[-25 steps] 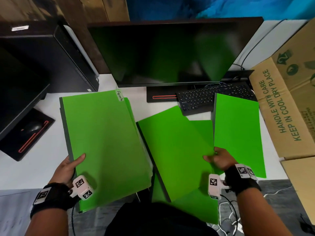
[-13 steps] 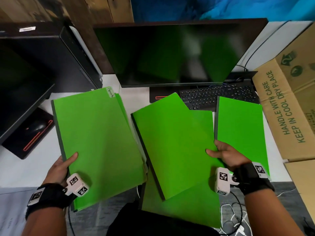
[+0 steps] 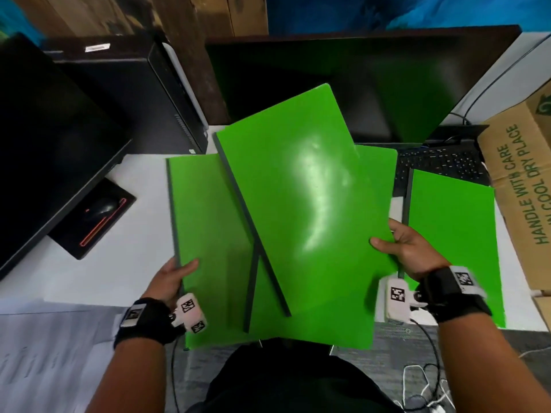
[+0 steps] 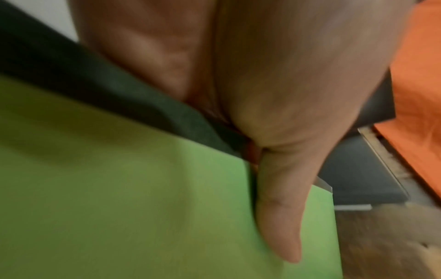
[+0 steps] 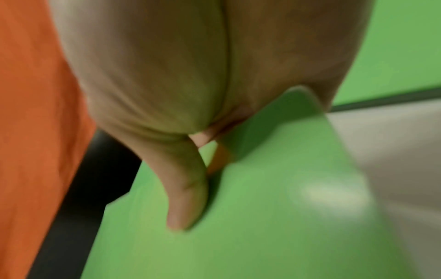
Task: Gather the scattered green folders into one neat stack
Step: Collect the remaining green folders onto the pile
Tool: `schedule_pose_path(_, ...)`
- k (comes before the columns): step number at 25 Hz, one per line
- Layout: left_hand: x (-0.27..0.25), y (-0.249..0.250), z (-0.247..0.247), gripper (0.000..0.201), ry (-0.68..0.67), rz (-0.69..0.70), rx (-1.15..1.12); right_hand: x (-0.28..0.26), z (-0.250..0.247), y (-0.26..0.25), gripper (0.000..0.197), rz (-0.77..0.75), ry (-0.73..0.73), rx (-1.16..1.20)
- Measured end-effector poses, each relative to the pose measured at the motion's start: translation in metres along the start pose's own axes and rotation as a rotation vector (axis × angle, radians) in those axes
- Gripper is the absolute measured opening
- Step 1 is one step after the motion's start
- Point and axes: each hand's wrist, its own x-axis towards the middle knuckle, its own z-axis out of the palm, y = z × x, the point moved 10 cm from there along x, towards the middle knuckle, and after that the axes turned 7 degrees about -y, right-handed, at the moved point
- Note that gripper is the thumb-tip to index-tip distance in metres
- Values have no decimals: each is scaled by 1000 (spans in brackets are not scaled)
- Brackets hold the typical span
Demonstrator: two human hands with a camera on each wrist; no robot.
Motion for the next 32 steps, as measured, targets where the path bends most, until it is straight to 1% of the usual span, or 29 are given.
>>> schedule_pose_path(1, -2, 3, 26, 45, -57, 5, -40, 11, 9, 7, 44, 9, 34, -26)
schedule_pose_path(3, -3, 7, 71, 44, -146, 4, -91, 32, 32, 25, 41, 48, 81, -62)
schedule_pose_path(5, -2, 7, 95, 42, -189, -5, -139, 44, 44, 44, 50, 86, 116, -87)
schedule_pose_path(7, -2, 6, 103, 35, -190, 13, -180, 47, 41, 58, 59, 113, 176, -63)
schedule_pose_path(9, -5, 6, 115, 19, -182, 19, -229, 43, 33, 59, 58, 104, 214, -19)
schedule_pose_path(10, -7, 9, 120, 18, -166, 30, -222, 45, 33, 58, 57, 92, 216, 9)
schedule_pose_path(11, -9, 13, 123, 21, -141, 44, -210, 46, 36, 56, 60, 87, 214, 37)
schedule_pose_path(12, -8, 20, 135, 19, -136, 71, -165, 42, 32, 51, 64, 68, 223, 57)
schedule_pose_path(14, -4, 37, 134, 7, -82, 169, -30, 43, 38, 48, 67, 55, 215, 82)
schedule_pose_path(15, -2, 47, 131, 13, -56, 233, 56, 44, 41, 49, 66, 53, 212, 67)
schedule_pose_path(16, -3, 56, 126, 18, -30, 270, 92, 45, 47, 49, 65, 43, 201, 52)
schedule_pose_path(17, -2, 61, 120, 21, -8, 303, 84, 47, 53, 48, 64, 38, 193, 24)
schedule_pose_path(19, -1, 64, 105, 22, 16, 318, 76, 55, 65, 47, 60, 25, 155, -17)
schedule_pose_path(20, -2, 65, 100, 22, 15, 317, 75, 58, 62, 48, 57, 21, 166, -54)
schedule_pose_path(21, 1, 63, 104, 23, 6, 318, 75, 52, 37, 49, 55, 36, 270, -117)
schedule_pose_path(22, 2, 61, 102, 24, 9, 317, 70, 42, 3, 55, 56, 82, 446, -182)
schedule_pose_path(23, 2, 60, 104, 25, 14, 312, 75, 23, -38, 64, 61, 183, 667, -244)
schedule_pose_path(24, 2, 58, 106, 24, 19, 301, 64, -2, -74, 79, 70, 332, 842, -329)
schedule_pose_path(25, -1, 57, 108, 23, 24, 287, 56, -24, -99, 96, 80, 512, 931, -413)
schedule_pose_path(26, -1, 54, 108, 23, 31, 280, 46, -39, -114, 114, 90, 680, 941, -483)
schedule_pose_path(27, -3, 52, 109, 25, 27, 274, 45, -47, -120, 133, 98, 809, 889, -537)
schedule_pose_path(28, -3, 49, 109, 29, 28, 275, 57, -48, -118, 150, 104, 895, 794, -589)
schedule_pose_path(29, -4, 47, 112, 32, 23, 265, 88, -47, -110, 164, 107, 941, 710, -640)
schedule_pose_path(30, -3, 45, 114, 34, 26, 257, 105, -44, -99, 176, 108, 955, 651, -680)
schedule_pose_path(32, -2, 44, 121, 32, -1, 243, 138, -33, -65, 182, 103, 937, 574, -761)
